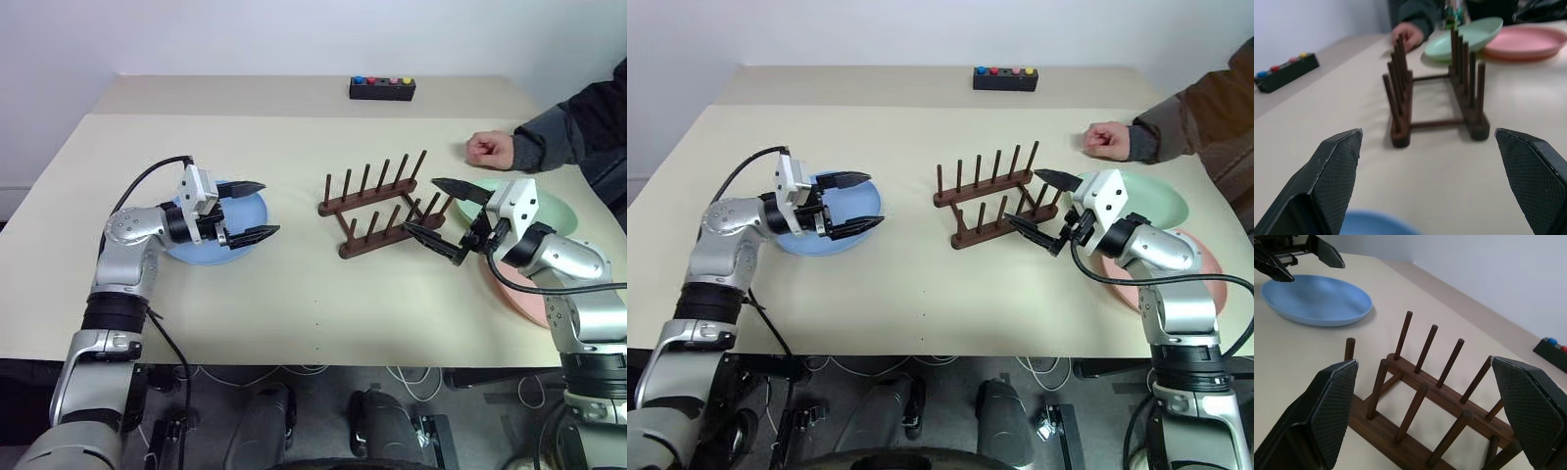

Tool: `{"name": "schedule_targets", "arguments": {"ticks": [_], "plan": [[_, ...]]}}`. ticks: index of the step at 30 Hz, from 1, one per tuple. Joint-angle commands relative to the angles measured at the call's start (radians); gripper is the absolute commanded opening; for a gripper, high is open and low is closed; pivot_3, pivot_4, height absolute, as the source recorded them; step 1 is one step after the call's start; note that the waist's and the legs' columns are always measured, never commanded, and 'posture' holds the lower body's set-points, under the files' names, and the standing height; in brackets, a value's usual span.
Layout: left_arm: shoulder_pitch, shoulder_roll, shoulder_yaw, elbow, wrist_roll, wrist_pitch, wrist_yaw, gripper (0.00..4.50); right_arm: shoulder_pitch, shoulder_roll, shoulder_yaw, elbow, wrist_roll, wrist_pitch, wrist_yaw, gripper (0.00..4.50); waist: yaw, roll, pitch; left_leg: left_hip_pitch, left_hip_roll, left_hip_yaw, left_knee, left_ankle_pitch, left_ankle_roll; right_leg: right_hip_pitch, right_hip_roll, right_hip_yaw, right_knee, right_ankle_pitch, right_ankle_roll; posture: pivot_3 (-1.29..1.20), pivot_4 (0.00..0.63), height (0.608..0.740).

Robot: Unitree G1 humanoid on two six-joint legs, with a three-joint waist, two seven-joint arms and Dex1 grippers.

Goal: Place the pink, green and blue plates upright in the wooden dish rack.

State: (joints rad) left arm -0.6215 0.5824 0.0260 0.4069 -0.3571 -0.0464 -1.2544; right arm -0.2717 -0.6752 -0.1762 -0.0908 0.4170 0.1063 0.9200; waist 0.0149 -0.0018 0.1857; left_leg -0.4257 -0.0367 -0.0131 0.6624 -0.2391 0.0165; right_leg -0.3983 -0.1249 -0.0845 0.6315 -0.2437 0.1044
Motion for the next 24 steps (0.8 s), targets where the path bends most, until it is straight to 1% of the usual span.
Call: {"name": "schedule_targets", "arguments": {"ticks": [1, 5, 8, 12, 18, 22, 24], "plan": [[-0.005, 0.038, 0.024, -0.044, -0.001, -0.011, -0.013, 4.45, 0.02, -0.022, -0.035, -0.063, 0.032, 0.021, 0.009, 4.5, -0.001, 0.0, 0.0, 0.0, 0.0, 0.0, 0.0, 0.0, 0.0, 0.0, 0.0, 0.0, 0.0, 0.0, 0.0, 0.0, 0.15, 0.735], [-0.031, 0.039, 0.032, 0.016, 0.019, -0.05, 0.024, 4.45, 0.004, -0.004, -0.021, -0.077, 0.044, 0.046, -0.005, 4.5, -0.003, 0.0, 0.0, 0.0, 0.0, 0.0, 0.0, 0.0, 0.0, 0.0, 0.0, 0.0, 0.0, 0.0, 0.0, 0.0, 0.15, 0.735], [-0.03, 0.035, 0.029, -0.003, 0.019, -0.053, 0.039, 4.45, -0.028, 0.003, -0.004, -0.062, 0.043, 0.047, 0.002, 4.5, -0.004, 0.0, 0.0, 0.0, 0.0, 0.0, 0.0, 0.0, 0.0, -0.001, 0.0, 0.0, 0.0, 0.0, 0.0, 0.0, 0.15, 0.735], [0.017, 0.028, 0.035, -0.089, -0.006, -0.008, 0.069, 4.45, -0.11, 0.002, 0.006, 0.01, 0.057, 0.051, 0.039, 4.5, -0.003, 0.0, 0.0, 0.0, 0.0, 0.0, 0.0, 0.0, 0.0, -0.001, 0.0, 0.001, 0.0, 0.0, 0.0, 0.0, 0.15, 0.735], [0.126, 0.039, 0.069, -0.198, -0.061, 0.087, 0.1, 4.45, -0.23, -0.004, 0.027, 0.114, 0.092, 0.079, 0.146, 4.5, -0.005, 0.0, 0.0, 0.0, 0.001, 0.001, 0.0, 0.0, 0.0, -0.001, 0.0, 0.001, 0.0, 0.0, 0.0, 0.0, 0.15, 0.735], [0.216, 0.048, 0.101, -0.334, -0.088, 0.158, 0.16, 4.45, -0.324, 0.01, 0.04, 0.208, 0.143, 0.135, 0.228, 4.5, -0.005, 0.0, 0.0, 0.0, 0.001, 0.001, 0.0, 0.0, 0.0, -0.001, 0.0, 0.002, 0.0, 0.0, 0.0, 0.0, 0.15, 0.735], [0.258, 0.048, 0.11, -0.406, -0.093, 0.191, 0.201, 4.45, -0.365, 0.023, 0.054, 0.268, 0.133, 0.124, 0.26, 4.5, -0.005, 0.0, 0.0, 0.0, 0.001, 0.001, 0.0, 0.0, 0.0, -0.002, 0.0, 0.002, 0.0, 0.0, 0.0, 0.0, 0.15, 0.735]]}}
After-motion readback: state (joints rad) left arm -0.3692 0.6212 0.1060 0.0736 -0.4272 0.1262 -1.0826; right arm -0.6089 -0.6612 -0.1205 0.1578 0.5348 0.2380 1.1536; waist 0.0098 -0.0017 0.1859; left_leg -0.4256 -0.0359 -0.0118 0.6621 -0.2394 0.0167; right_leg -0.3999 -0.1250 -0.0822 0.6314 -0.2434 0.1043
